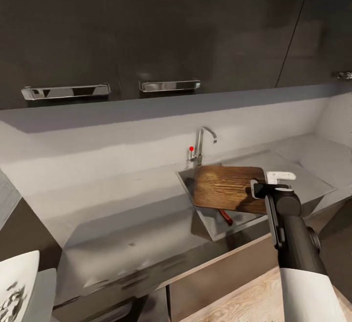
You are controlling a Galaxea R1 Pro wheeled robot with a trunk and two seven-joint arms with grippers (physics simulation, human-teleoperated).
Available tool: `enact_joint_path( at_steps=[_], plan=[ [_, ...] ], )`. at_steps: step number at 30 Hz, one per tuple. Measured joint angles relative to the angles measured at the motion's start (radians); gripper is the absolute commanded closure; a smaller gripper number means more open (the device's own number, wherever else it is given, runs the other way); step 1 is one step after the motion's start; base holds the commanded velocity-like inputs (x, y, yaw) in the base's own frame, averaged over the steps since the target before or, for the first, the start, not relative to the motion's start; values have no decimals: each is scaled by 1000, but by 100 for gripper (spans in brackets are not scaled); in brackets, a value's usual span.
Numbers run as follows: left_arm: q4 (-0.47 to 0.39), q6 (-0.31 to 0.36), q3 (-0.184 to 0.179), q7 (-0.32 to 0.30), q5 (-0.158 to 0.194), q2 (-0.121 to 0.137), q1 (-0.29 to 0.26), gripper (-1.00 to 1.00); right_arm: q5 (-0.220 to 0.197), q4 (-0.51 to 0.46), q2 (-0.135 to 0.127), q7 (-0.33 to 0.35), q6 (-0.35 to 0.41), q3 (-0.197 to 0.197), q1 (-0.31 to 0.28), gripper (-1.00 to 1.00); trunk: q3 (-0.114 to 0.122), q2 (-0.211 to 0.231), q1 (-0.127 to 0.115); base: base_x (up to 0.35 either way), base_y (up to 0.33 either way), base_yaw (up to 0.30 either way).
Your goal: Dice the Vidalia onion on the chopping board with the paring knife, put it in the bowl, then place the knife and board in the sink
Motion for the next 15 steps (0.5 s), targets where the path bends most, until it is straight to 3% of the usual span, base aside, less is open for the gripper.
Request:
enact_joint_path(
  at_steps=[1, 3, 6, 15],
  plan=[
    [0, 0, 0, 0, 0, -1, 0, -100, -30, 0, 3, 1, -1, 1, 0, 100, 0, 0, 0, 0, 0, -6],
    [0, -1, 0, -1, 0, -2, 0, -100, -18, 0, 5, 0, 0, 0, 0, 100, 0, 0, 0, 0, 0, -3],
    [0, -1, 0, -2, 0, -3, 0, -100, -48, 0, 7, 0, 0, 1, 0, 100, 0, 0, 0, 0, -13, 49],
    [0, -1, 0, -3, -1, -15, 0, -100, -50, 0, 8, -1, 0, 1, 0, 100, 0, 0, 0, 122, -215, 259]
  ],
)
